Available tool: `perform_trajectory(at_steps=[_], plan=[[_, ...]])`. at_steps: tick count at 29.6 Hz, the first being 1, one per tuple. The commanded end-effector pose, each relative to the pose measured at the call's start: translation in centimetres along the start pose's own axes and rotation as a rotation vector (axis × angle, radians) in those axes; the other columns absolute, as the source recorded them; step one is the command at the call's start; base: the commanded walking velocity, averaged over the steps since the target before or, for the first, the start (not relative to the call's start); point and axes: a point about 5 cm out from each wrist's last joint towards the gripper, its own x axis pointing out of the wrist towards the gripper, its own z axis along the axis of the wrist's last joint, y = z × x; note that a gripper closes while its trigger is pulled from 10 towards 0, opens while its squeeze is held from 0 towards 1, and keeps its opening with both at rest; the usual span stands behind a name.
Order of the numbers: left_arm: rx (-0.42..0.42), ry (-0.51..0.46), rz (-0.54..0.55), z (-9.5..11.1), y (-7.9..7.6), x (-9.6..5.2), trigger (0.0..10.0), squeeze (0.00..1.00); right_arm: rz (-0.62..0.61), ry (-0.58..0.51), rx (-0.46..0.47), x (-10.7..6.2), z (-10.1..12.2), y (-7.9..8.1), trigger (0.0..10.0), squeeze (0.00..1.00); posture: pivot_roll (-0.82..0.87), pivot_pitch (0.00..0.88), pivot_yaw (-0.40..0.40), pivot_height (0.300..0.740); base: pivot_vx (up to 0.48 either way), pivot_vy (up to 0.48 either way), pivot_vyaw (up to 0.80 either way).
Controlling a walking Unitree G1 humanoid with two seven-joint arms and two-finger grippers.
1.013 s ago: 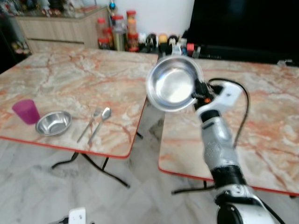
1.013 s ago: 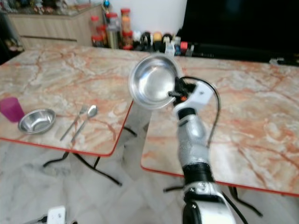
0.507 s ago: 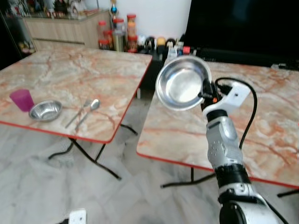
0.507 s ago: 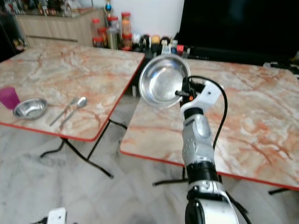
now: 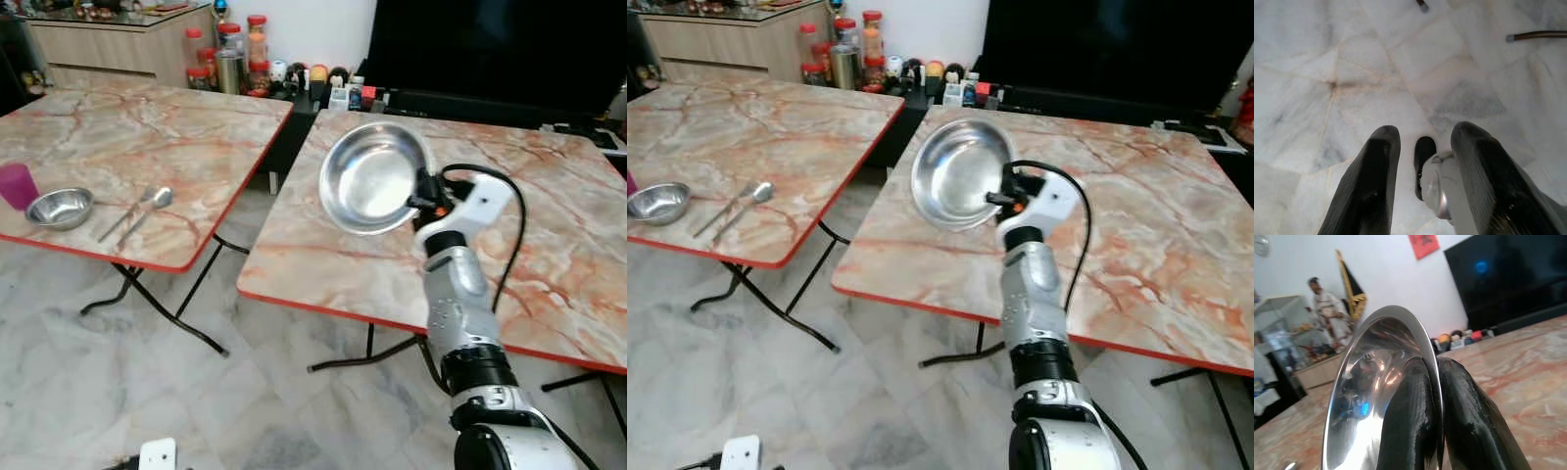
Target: Setting the table
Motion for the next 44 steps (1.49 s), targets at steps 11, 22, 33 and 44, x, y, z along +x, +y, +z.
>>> perform_trajectory(at_steps=[11, 22, 33, 44], plan=[[0.01, 0.023, -0.029, -0.73, -0.81, -0.2, 10.0, 0.0, -0.033, -0.029, -0.013, -0.15, 0.89, -1.22, 10.0, 0.0, 0.02, 0.0, -0.043, 0.74, 0.0, -0.276, 0.0], [-0.04, -0.013, -0.005, 0.07, -0.9, 0.06, 10.0, 0.0, -0.043, -0.027, -0.002, -0.13, 0.85, -1.2, 10.0, 0.0, 0.02, 0.0, -0.058, 0.74, 0.0, -0.071, 0.0], [-0.049, -0.013, 0.009, -0.08, -0.62, -0.03, 10.0, 0.0, -0.042, -0.014, 0.018, 0.07, 0.83, -1.03, 10.0, 0.0, 0.02, 0.0, -0.058, 0.74, 0.0, 0.0, -0.24], [-0.05, -0.016, 0.013, 0.01, -0.53, -0.01, 10.0, 0.0, -0.038, -0.023, 0.017, 0.03, 0.75, -0.72, 10.0, 0.0, 0.02, 0.0, -0.057, 0.74, 0.0, 0.0, 0.0]])
